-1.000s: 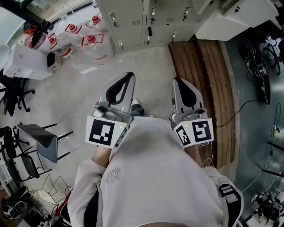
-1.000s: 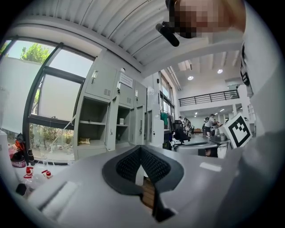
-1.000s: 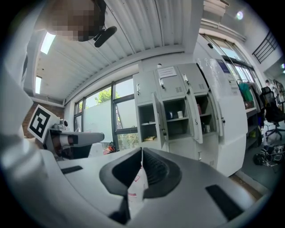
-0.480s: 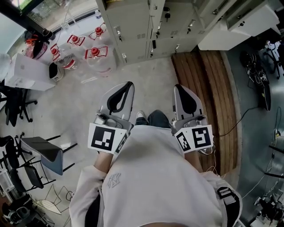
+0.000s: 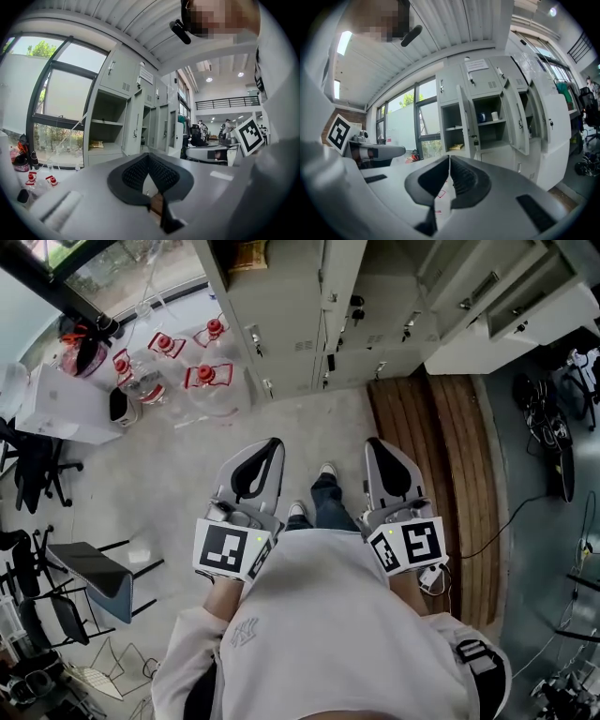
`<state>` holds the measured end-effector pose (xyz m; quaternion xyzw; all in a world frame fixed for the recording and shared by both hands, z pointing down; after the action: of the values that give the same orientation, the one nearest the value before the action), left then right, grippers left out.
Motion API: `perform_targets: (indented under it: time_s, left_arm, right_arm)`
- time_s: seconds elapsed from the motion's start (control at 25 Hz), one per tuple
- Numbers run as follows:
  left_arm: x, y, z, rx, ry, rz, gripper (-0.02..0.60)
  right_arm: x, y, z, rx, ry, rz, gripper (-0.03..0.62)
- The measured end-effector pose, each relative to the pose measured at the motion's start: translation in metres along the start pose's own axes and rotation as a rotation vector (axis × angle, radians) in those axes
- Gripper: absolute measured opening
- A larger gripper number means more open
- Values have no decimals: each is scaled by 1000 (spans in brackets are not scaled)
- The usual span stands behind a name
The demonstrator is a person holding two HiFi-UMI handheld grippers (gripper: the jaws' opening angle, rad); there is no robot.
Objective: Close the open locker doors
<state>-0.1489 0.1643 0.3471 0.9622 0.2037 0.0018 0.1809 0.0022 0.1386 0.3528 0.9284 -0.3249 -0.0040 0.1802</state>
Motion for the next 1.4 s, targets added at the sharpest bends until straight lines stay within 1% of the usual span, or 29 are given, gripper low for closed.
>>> perform_targets:
  time_s: [0.12,0.28,0.52,0.64,0.76,0.88,0.96,1.12,1.28,1.4]
  left_arm:
    - [-8,22,12,5,-12,32,8]
    - [-18,57,35,38,-12,70,8]
    - [-8,104,61,87,3,106,8]
    - [-6,116,65,79,10,127,8]
    - [-7,124,70,57,-5,150,8]
    - [-13,127,76,87,16,184,8]
    - [-15,128,75,83,4,194,8]
    - [-26,129,73,88,-11,227,8]
    - [-41,128,73,69,-48,248,8]
    - [-52,130,76,85,-36,255,8]
  right_arm:
    - [20,19,11,-3,-3,31,12]
    - [51,43,33,19,-28,67,12]
    - [97,69,64,75,-89,136,12]
    - [110,77,73,86,-98,177,12]
    - [117,86,83,104,-110,220,12]
    - [119,93,95,124,-128,258,12]
    - [119,99,102,128,-135,289,12]
    - [120,117,118,126,-138,368,14]
    - [116,132,141,157,-125,461,14]
    - [107,143,153,171,-150,516,14]
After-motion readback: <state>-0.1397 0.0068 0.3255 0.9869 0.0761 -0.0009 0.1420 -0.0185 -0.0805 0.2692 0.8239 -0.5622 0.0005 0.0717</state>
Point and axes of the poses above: the fingertips, and each gripper's own axes: y forward along the fingers, x to its right, z out of its top, the point moved 2 cm from there along -y, backward along the fingers, and after that the axes turned 14 degrees about -x, right-handed, at the moved point
